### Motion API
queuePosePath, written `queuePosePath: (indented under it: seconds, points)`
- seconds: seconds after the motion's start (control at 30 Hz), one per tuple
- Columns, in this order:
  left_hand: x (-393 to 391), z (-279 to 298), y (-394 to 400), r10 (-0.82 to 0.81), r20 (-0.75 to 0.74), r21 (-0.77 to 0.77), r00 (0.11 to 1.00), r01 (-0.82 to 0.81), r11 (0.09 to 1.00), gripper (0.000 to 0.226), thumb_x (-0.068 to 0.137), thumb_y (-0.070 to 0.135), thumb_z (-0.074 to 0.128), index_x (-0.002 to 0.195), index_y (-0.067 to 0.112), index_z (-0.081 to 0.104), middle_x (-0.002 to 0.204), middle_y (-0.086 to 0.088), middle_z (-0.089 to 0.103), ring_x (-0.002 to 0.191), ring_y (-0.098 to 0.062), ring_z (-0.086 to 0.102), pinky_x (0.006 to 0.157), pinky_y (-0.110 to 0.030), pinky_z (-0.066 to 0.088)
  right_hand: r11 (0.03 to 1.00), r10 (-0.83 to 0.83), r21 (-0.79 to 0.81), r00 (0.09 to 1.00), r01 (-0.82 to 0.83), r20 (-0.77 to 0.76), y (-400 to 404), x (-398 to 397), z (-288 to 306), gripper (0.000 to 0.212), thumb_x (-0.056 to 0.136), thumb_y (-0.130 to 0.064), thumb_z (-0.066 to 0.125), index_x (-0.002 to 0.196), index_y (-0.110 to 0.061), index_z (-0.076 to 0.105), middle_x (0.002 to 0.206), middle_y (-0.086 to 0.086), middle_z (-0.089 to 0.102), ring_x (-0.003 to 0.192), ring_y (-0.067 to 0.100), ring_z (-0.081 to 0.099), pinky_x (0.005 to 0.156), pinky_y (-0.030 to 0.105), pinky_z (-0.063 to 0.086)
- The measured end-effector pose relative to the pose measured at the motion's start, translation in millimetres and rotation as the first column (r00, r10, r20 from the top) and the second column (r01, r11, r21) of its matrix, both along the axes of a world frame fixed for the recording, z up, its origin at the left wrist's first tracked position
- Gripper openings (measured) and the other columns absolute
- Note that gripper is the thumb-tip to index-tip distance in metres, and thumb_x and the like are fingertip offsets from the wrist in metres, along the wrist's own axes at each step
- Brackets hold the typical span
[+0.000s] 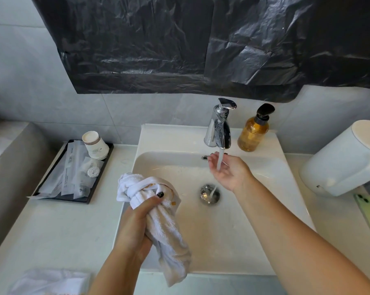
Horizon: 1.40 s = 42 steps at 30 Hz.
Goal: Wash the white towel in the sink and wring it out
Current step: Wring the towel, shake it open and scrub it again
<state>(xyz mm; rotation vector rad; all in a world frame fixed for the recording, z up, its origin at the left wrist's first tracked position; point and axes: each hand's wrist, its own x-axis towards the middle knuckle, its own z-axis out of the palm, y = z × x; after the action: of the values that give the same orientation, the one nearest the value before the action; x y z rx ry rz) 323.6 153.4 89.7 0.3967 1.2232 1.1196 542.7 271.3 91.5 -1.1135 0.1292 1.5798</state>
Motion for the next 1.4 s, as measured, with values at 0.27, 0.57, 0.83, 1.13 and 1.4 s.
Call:
queuePosePath:
  seconds: [0.27, 0.57, 0.83, 1.13, 1.4]
  points:
    - [26.3, 1.1, 23.2, -0.037, 0.034, -0.045, 0.999, 0.038, 0.998, 0.025, 0.09, 0.01, 0.062, 0.113, 0.0, 0.068, 0.104, -0.024, 0.072, 0.102, -0.035, 0.069, 0.095, -0.048, 0.05, 0.996, 0.069, 0.043, 0.995, -0.072, 0.073, 4.6, -11.5, 1.8, 0.015, 0.1, 0.0, 0.046, 0.097, 0.007, 0.059, 0.081, 0.019, 0.067, 0.056, 0.021, 0.071, 0.048, 0.024, 0.056]
    - [106.8, -0.8, 93.5, -0.323, 0.173, -0.025, 0.93, 0.332, 0.943, 0.034, 0.084, 0.003, 0.062, 0.116, -0.009, 0.064, 0.107, -0.028, 0.067, 0.097, -0.036, 0.068, 0.083, -0.042, 0.056, 0.897, 0.363, -0.031, 0.693, -0.442, 0.623, -31.9, 29.6, -9.2, 0.039, 0.078, -0.051, 0.06, 0.081, -0.013, 0.069, 0.074, 0.005, 0.064, 0.07, 0.019, 0.059, 0.069, 0.032, 0.043]
    - [140.7, -25.9, 127.0, -0.462, 0.124, 0.091, 0.878, 0.453, 0.887, 0.04, 0.085, 0.017, 0.076, 0.117, -0.003, 0.065, 0.113, -0.024, 0.069, 0.104, -0.036, 0.068, 0.09, -0.044, 0.057, 0.91, 0.186, -0.071, 0.25, -0.408, 0.95, -49.8, 71.3, -9.0, 0.05, 0.087, -0.034, 0.07, 0.058, -0.02, 0.032, 0.046, -0.013, 0.032, 0.053, 0.01, 0.03, 0.052, 0.026, 0.025]
    - [102.6, -35.2, 131.0, -0.7, -0.255, 0.071, 0.667, 0.735, 0.674, 0.029, 0.084, 0.017, 0.07, 0.109, 0.001, 0.07, 0.105, -0.014, 0.073, 0.096, -0.027, 0.069, 0.09, -0.043, 0.054, 0.961, 0.0, 0.098, 0.354, -0.26, 0.935, -60.9, 77.7, -12.8, 0.056, 0.082, -0.021, 0.076, 0.056, -0.02, 0.026, 0.053, -0.009, 0.024, 0.057, 0.014, 0.024, 0.056, 0.03, 0.02]
    - [37.4, -40.3, 116.1, -0.317, -0.595, 0.041, 0.738, 0.422, 0.906, 0.028, 0.076, 0.035, 0.08, 0.077, 0.008, 0.071, 0.071, 0.002, 0.072, 0.069, -0.018, 0.067, 0.064, -0.033, 0.053, 0.974, -0.227, 0.217, 0.334, 0.067, 0.915, -57.6, 99.4, 5.6, 0.036, 0.089, -0.024, 0.066, 0.082, 0.008, 0.051, 0.073, 0.009, 0.048, 0.07, 0.02, 0.043, 0.06, 0.03, 0.035]
